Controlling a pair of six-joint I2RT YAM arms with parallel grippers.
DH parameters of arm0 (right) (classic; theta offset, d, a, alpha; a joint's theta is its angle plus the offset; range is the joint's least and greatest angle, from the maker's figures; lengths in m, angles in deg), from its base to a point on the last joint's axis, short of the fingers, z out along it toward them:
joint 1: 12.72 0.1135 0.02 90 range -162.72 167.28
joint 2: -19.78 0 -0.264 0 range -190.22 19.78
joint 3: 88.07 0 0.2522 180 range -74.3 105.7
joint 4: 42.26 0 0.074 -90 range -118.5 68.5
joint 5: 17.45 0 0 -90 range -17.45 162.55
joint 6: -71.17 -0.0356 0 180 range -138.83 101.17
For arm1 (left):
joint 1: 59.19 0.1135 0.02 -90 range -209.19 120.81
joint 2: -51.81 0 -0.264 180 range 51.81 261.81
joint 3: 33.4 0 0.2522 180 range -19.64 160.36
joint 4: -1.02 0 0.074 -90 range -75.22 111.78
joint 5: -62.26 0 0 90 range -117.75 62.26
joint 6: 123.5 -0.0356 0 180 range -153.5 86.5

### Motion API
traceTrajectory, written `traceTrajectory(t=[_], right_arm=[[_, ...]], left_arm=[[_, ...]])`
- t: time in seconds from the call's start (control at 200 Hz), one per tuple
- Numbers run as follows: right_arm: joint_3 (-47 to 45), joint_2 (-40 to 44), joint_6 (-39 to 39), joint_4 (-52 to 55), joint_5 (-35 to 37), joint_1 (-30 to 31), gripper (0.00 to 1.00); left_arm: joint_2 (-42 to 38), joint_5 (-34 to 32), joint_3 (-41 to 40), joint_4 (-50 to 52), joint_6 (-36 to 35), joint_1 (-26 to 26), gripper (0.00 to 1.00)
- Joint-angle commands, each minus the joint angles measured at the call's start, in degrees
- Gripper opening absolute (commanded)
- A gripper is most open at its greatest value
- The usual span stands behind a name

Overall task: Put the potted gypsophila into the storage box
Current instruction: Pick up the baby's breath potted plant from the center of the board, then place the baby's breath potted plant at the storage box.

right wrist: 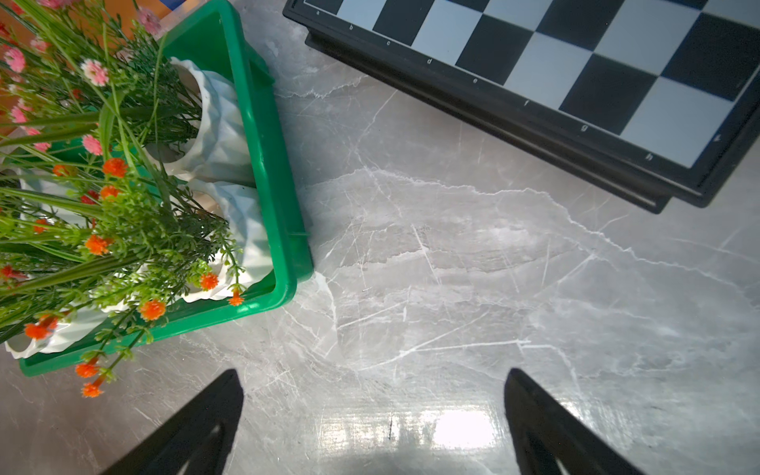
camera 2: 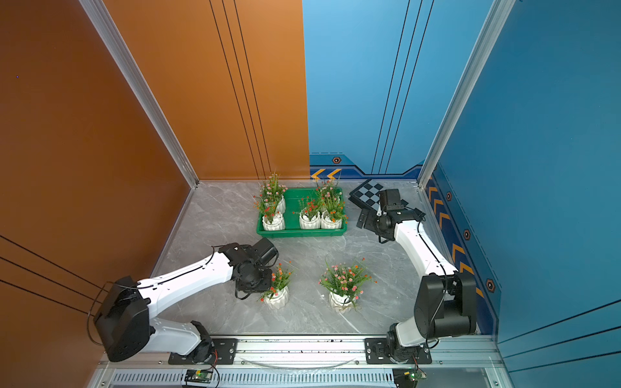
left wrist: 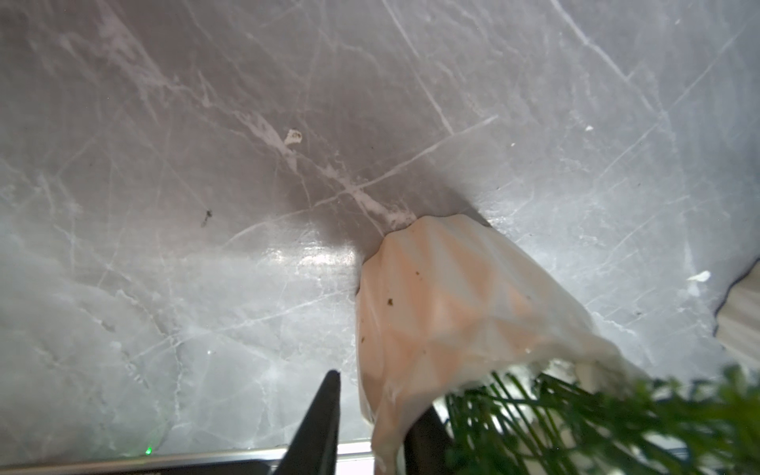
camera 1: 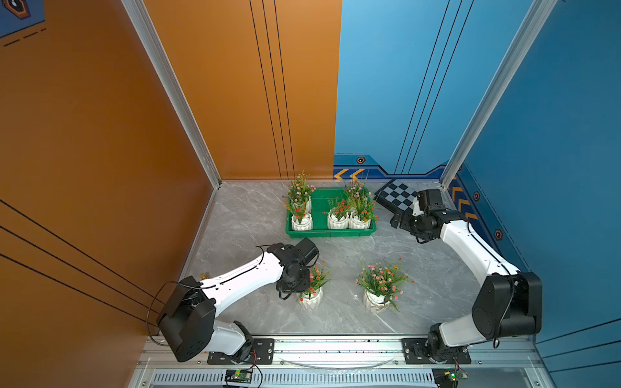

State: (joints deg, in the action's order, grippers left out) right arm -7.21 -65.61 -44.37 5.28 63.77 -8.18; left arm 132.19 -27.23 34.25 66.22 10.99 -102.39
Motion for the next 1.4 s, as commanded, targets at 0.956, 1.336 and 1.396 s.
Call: traceTrajectory(t=[0.956, 1.336, 1.396], right_arm=[[0.9, -2.0, 0.5, -1.6, -3.2, -2.1, 1.00], [2.3, -2.7, 0.2, -1.6, -3.8, -2.3, 1.00], [2.6, -2.9, 0.1, -1.6, -4.0, -2.3, 1.00]], left_arm=[[13.4, -8.1, 41.0, 10.4, -20.0, 9.7, 0.00], [28.5, -9.6, 69.8, 10.5, -24.4, 14.0, 0.00], [31.3, -10.0, 73.9, 10.4, -24.7, 14.7, 0.00]])
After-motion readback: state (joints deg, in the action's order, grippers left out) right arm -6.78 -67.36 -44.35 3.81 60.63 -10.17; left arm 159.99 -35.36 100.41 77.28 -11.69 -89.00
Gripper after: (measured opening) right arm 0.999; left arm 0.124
